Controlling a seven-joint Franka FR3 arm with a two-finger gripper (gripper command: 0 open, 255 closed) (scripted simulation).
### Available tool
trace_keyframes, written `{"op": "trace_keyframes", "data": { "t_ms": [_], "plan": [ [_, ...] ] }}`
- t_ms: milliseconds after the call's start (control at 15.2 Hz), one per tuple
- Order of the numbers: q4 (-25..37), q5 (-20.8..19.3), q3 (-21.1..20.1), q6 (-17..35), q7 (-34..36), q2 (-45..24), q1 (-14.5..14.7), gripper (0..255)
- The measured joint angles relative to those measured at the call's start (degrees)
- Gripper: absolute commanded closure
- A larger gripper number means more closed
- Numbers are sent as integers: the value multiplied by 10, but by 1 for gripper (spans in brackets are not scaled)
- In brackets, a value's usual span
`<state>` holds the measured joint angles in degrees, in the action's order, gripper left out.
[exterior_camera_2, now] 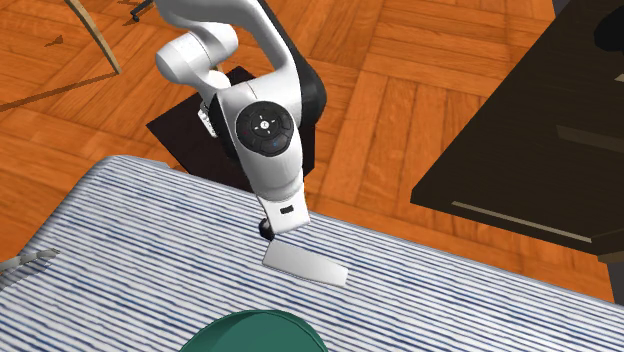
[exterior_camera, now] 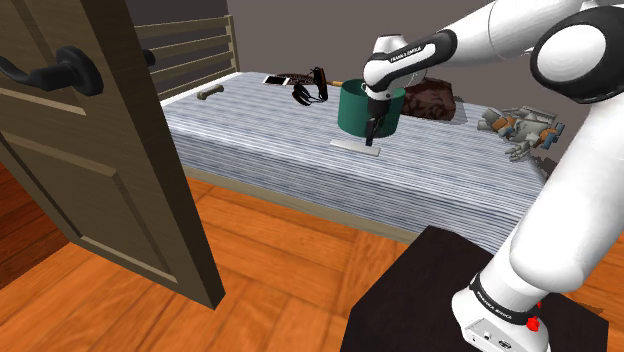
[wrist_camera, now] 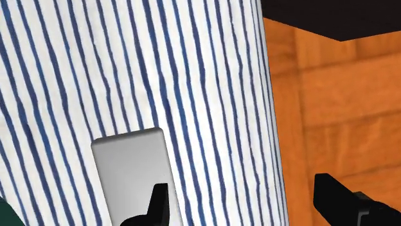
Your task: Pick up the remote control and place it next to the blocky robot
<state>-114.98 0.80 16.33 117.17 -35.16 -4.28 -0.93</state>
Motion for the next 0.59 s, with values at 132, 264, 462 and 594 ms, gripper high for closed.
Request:
{"op": "trace_keyframes", "data": {
  "t_ms": [132, 264, 462, 594],
  "plan": [
    [36, 14, 1, 11, -29, -46, -6, 0],
    [87, 28, 0, 10, -58, -92, -15, 0],
    [156, 45, -7, 10, -92, -158, -26, 0],
    [202, 54, -12, 9, -112, -200, -36, 0]
  ]
}}
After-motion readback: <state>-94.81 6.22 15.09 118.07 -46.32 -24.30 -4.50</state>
